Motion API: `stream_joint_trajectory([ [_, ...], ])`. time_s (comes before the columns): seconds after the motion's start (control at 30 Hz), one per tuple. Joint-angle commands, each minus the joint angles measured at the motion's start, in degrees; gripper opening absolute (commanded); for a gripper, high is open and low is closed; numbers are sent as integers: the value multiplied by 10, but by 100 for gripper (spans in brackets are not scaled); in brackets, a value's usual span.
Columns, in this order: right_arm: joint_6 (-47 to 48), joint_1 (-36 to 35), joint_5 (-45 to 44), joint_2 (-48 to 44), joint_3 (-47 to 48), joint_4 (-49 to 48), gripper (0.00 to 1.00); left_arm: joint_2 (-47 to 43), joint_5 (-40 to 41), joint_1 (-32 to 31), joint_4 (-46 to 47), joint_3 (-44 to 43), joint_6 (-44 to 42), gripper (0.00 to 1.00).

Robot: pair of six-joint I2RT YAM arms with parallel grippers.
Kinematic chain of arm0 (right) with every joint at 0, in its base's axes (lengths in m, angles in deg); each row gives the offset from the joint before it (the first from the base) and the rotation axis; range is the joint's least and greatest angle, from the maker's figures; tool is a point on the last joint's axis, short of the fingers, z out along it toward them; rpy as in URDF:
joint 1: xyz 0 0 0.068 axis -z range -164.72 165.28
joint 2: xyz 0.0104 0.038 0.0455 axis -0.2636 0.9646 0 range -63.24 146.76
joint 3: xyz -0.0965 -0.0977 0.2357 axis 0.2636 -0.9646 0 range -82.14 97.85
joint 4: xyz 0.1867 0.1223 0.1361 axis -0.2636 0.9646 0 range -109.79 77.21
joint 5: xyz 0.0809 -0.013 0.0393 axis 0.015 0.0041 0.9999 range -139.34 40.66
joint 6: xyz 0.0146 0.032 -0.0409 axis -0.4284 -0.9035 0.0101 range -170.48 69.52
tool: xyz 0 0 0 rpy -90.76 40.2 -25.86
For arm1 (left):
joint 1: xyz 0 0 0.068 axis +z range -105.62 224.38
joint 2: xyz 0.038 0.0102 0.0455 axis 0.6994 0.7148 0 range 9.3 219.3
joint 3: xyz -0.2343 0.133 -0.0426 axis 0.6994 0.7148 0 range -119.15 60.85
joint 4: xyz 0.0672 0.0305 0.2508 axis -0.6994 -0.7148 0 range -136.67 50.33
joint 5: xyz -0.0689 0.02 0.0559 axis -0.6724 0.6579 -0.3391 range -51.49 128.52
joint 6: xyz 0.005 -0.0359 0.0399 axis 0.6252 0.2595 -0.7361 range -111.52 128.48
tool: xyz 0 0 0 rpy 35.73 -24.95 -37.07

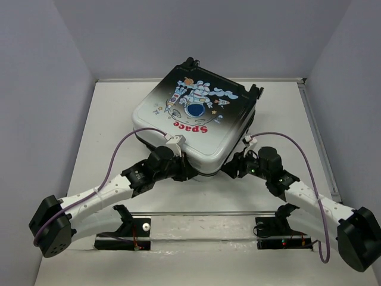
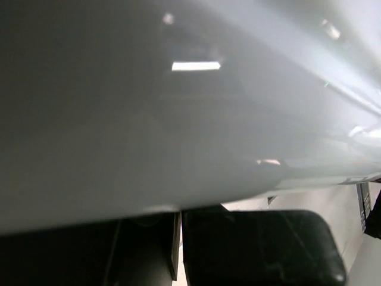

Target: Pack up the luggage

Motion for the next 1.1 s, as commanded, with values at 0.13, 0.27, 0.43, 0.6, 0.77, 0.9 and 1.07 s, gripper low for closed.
stream_joint_trajectory([
  [0.13, 45, -4, 18, 90, -37, -241, 50, 30, 25, 4, 43, -37, -9, 14],
  [0.27, 49, -4, -19, 99, -57, -313, 49, 30, 21, 4, 59, -24, 2, 13],
  [0.43, 38, -4, -45, 114, -76, -396, 46, 30, 22, 4, 75, -14, 14, 13],
  [0.6, 26, -4, -36, 116, -99, -487, 35, 32, 32, 3, 71, -16, 13, 13],
  [0.77, 15, -10, -27, 104, -110, -522, 15, 44, 33, 3, 81, -15, 17, 12],
  [0.9, 5, -22, -34, 61, -117, -472, 7, 47, 33, 3, 102, -9, 22, 12],
  [1.07, -7, -62, -67, -31, -115, -317, 7, 51, 49, 4, 131, -24, 24, 12],
])
